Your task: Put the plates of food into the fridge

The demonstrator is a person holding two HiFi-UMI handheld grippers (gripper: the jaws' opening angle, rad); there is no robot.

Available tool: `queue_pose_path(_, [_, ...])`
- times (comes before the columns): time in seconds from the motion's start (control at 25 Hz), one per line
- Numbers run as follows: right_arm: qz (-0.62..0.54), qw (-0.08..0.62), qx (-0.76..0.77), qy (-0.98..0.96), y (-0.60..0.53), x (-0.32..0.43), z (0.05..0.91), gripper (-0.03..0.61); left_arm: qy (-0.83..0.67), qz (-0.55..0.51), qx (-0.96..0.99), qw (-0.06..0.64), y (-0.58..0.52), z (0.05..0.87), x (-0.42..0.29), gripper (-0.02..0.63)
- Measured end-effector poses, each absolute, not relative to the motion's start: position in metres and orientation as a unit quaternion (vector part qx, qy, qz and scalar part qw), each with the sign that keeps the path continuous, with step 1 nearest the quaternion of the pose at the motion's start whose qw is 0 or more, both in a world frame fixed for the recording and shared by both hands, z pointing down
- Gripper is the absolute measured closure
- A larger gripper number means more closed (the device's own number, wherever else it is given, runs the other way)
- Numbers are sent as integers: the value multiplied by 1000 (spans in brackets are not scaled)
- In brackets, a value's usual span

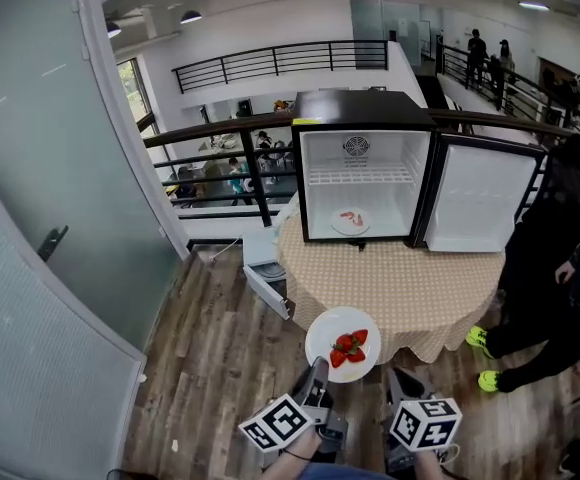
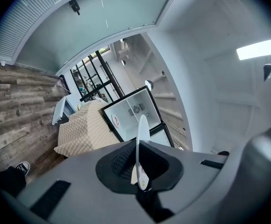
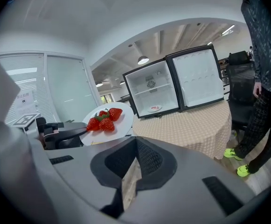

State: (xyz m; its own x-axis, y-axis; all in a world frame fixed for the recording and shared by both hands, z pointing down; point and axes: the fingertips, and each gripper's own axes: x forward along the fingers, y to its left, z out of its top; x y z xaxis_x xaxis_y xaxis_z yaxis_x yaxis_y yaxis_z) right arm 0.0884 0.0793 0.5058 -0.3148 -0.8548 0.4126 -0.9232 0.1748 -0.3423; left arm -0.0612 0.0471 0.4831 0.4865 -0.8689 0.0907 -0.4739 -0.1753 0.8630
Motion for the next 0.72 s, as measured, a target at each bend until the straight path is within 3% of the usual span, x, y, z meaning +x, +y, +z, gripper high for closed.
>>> queue_pose_path(0.72, [287,74,593,-749,-112,31,512,563,-424,-212,737,482,-151,484,-108,592])
